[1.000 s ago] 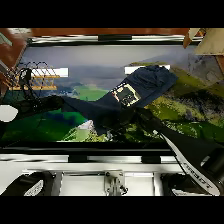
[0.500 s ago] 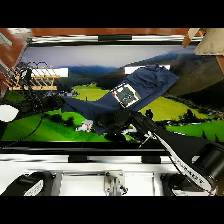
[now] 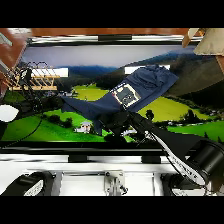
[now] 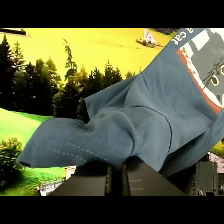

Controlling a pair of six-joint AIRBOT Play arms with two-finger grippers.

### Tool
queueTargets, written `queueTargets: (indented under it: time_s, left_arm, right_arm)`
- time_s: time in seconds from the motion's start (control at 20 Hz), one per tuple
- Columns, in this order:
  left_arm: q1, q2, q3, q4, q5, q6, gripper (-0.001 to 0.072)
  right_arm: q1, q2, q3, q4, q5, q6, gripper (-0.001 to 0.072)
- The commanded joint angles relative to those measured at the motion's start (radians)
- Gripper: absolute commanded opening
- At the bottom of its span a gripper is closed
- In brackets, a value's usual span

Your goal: Fold the shirts.

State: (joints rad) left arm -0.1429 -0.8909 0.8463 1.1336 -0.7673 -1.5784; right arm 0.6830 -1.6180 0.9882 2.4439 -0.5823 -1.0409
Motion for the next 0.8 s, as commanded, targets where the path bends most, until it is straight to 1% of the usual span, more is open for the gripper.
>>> queueTargets:
  time_s: [0.0, 0.1, 0.15, 0.25, 0.3, 0.4, 0.45, 0.5, 0.55, 0.65, 0.75]
  left_arm:
    - [0.000, 0.001, 0.000, 0.000, 0.000, 0.000, 0.0040]
    - [0.009, 0.005, 0.009, 0.002, -0.002, 0.000, 0.0039]
    - [0.026, 0.014, 0.028, 0.000, -0.003, 0.000, 0.0039]
    - [0.085, 0.047, 0.104, 0.000, 0.000, 0.000, 0.0039]
    - [0.125, 0.069, 0.163, 0.001, 0.000, 0.000, 0.0039]
    - [0.204, 0.115, 0.304, 0.001, 0.001, 0.000, 0.0039]
    - [0.240, 0.138, 0.383, 0.001, 0.005, 0.000, 0.0039]
    - [0.273, 0.165, 0.470, -0.001, 0.027, -0.001, 0.0039]
    - [0.292, 0.192, 0.549, -0.008, 0.069, -0.005, 0.0039]
    - [0.298, 0.251, 0.690, -0.013, 0.214, -0.004, 0.0039]
    - [0.298, 0.311, 0.778, -0.015, 0.380, -0.004, 0.0040]
  right_arm:
    - [0.000, -0.011, 0.012, 0.037, -0.043, -0.051, 0.0054]
    - [-0.001, 0.008, 0.040, 0.015, -0.135, -0.178, 0.0054]
    - [-0.005, 0.040, 0.053, -0.034, -0.188, -0.227, 0.0054]
    - [-0.038, 0.148, 0.079, -0.207, -0.291, -0.272, 0.0054]
    - [-0.068, 0.220, 0.099, -0.319, -0.343, -0.274, 0.0054]
    - [-0.156, 0.399, 0.172, -0.561, -0.447, -0.279, 0.0054]
    - [-0.210, 0.502, 0.230, -0.666, -0.472, -0.286, 0.0054]
    - [-0.264, 0.605, 0.298, -0.744, -0.460, -0.298, 0.0053]
    - [-0.304, 0.695, 0.366, -0.790, -0.417, -0.318, 0.0053]
    - [-0.355, 0.849, 0.509, -0.866, -0.285, -0.349, 0.0053]
    - [-0.370, 0.956, 0.632, -0.946, -0.148, -0.339, 0.0054]
